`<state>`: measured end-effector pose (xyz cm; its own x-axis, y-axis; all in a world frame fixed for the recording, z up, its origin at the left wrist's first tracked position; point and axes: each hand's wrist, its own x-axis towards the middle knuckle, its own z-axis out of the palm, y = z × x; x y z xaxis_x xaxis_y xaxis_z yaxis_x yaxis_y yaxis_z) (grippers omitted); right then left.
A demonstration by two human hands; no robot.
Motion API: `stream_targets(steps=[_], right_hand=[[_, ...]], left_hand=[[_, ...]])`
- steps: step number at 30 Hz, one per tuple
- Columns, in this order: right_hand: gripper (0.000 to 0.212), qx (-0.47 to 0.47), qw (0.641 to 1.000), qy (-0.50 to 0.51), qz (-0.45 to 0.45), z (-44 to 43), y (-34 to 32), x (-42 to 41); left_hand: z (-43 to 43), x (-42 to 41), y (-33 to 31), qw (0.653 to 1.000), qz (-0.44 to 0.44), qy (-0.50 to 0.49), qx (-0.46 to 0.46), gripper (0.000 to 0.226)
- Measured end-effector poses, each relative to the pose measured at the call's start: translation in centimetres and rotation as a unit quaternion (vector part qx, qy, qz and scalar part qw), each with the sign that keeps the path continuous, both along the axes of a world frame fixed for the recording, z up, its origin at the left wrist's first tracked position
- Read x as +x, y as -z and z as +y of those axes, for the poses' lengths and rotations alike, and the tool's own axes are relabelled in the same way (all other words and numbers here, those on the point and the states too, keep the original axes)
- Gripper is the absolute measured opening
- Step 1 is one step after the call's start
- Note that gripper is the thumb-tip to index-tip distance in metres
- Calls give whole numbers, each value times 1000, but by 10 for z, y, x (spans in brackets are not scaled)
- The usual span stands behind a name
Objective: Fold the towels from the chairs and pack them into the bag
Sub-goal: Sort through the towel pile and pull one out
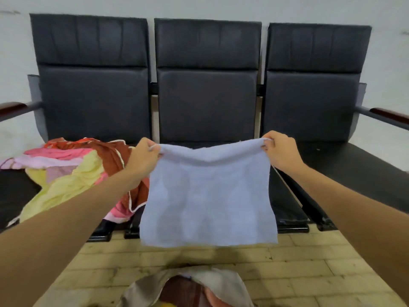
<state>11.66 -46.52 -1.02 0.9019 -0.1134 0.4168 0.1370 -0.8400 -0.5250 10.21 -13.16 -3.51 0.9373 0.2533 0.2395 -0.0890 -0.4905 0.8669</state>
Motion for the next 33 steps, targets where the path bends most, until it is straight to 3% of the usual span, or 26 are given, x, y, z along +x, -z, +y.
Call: stream_targets(steps=[3, 6, 8, 10, 15, 21, 26, 33], right_hand=[[16, -21, 995, -39, 94, 0, 50, -15], [26, -148, 960, -113, 210, 2, 92, -41], [34, -218, 926, -163, 263, 5, 108, -57], [45, -238, 912, -169, 288, 6, 113, -64], [44, -216, 918, -179, 281, 2, 115, -54], [39, -202, 926, -188, 259, 12, 127, -19], [35, -202, 933, -178, 241, 17, 136, -3], [29, -154, 978, -79, 114, -1, 117, -11]], left_hand=[[-4, -19, 53, 992, 73, 84, 60, 15], [3, -40, 97, 933, 140, 180, 280, 12], [10, -49, 115, 897, 124, 222, 362, 5], [16, -51, 121, 884, 99, 243, 387, 10], [32, -38, 119, 877, 85, 283, 379, 14], [41, -14, 129, 911, 71, 262, 310, 20], [32, -3, 128, 921, 50, 225, 314, 17], [38, -24, 108, 972, 1, 137, 192, 16]])
